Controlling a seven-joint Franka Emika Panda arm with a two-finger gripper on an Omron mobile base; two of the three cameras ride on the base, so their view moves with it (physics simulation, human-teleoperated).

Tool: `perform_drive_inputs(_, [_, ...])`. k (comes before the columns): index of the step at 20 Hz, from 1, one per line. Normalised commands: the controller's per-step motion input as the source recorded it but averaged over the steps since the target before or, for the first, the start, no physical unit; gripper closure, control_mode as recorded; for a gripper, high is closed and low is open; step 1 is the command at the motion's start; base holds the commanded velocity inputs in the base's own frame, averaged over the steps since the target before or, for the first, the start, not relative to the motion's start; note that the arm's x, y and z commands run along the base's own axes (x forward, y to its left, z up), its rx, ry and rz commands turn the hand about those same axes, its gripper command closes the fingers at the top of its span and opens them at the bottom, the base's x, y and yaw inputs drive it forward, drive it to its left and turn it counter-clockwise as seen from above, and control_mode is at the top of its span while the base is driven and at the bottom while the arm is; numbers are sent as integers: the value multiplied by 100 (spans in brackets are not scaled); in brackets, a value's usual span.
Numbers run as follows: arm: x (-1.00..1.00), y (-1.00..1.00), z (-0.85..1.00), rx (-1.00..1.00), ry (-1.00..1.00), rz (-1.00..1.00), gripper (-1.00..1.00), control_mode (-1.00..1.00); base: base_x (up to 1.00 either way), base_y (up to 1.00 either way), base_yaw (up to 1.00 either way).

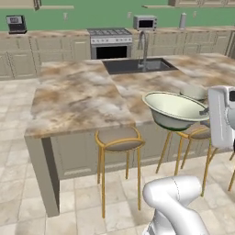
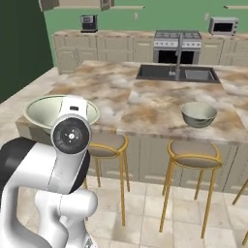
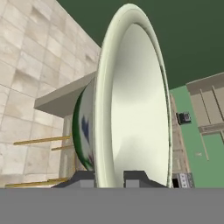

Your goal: Pick up the bowls from the cabinet and place each bowl in front of a stool on the dining counter.

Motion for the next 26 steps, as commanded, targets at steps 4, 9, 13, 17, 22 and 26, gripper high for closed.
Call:
perform_drive_inputs(4, [0,0,0,0,0,0,100,100,42,57,-9])
perform_drive_inputs(9, [0,0,0,0,0,0,100,100,50,9,-2])
perform_drive_inputs(13, [0,0,0,0,0,0,100,100,37,-27,0])
perform_drive_inputs(17, [0,0,0,0,0,0,100,100,46,-43,0])
perform_drive_inputs(22, [0,0,0,0,0,0,100,100,71,-38,0])
perform_drive_inputs(26, [0,0,0,0,0,0,100,100,64,0,-3])
